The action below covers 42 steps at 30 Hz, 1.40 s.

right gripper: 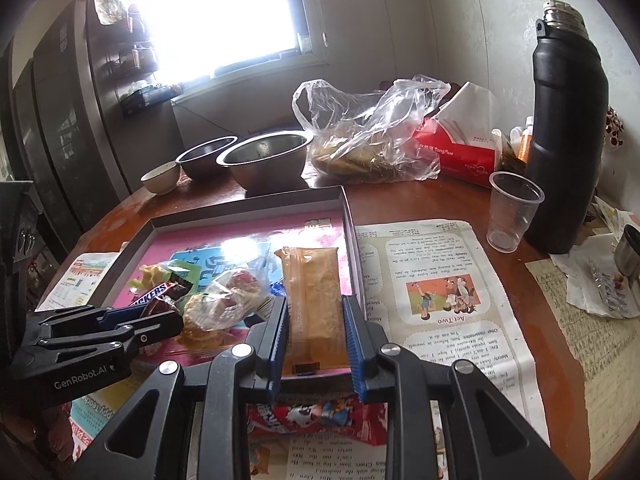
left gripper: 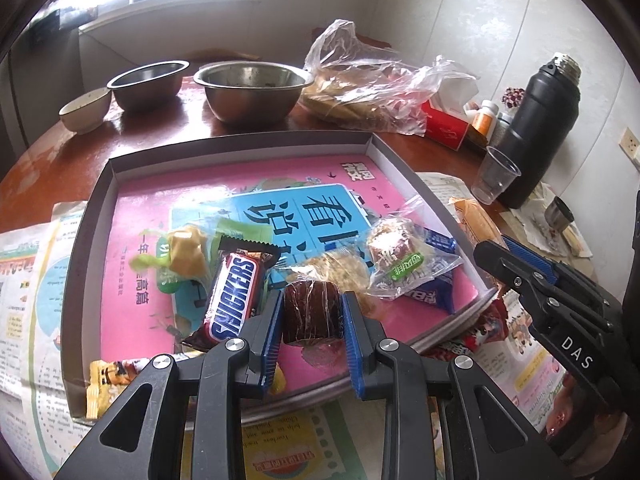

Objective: Organize snacks
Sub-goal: 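Open both tools to drop the chocolate piece and pastry bag into the tray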

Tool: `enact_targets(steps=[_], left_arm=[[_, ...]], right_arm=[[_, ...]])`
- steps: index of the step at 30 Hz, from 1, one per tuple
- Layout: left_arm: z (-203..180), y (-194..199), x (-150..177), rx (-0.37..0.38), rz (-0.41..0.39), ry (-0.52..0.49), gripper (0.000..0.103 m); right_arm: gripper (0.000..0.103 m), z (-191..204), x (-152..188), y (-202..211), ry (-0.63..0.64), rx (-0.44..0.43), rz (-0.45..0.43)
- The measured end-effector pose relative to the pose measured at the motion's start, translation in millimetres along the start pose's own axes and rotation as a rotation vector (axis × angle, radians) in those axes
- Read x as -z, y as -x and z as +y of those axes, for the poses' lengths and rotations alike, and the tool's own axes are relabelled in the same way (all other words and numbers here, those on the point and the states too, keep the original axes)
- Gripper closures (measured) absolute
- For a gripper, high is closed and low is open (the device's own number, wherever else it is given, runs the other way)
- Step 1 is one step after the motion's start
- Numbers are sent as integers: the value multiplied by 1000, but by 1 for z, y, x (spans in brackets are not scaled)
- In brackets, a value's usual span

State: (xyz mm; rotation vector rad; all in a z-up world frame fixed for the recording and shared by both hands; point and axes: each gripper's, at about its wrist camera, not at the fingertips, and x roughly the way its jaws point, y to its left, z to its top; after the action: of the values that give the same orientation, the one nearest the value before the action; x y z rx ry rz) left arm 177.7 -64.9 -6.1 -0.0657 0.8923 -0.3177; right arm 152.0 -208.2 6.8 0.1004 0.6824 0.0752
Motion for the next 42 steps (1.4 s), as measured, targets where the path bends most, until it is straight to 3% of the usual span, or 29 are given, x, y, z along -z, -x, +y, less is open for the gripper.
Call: enact_targets(steps=[12,24,35,42], left_arm=[[9,-3,-2,-2,-7,30,74],[7,7,1,29,-18,30,73],[-2,26,5,45,-38,9,65],[-7,37,11,59,-38,-3,52]], right_arm=[[75,16,-4,-30,35,-31,52],[72,8,-7,-27,1,-35,41],[61,-7,-5,-2,-48,-55,19],[56,-8,1,10,-42,-65,19]])
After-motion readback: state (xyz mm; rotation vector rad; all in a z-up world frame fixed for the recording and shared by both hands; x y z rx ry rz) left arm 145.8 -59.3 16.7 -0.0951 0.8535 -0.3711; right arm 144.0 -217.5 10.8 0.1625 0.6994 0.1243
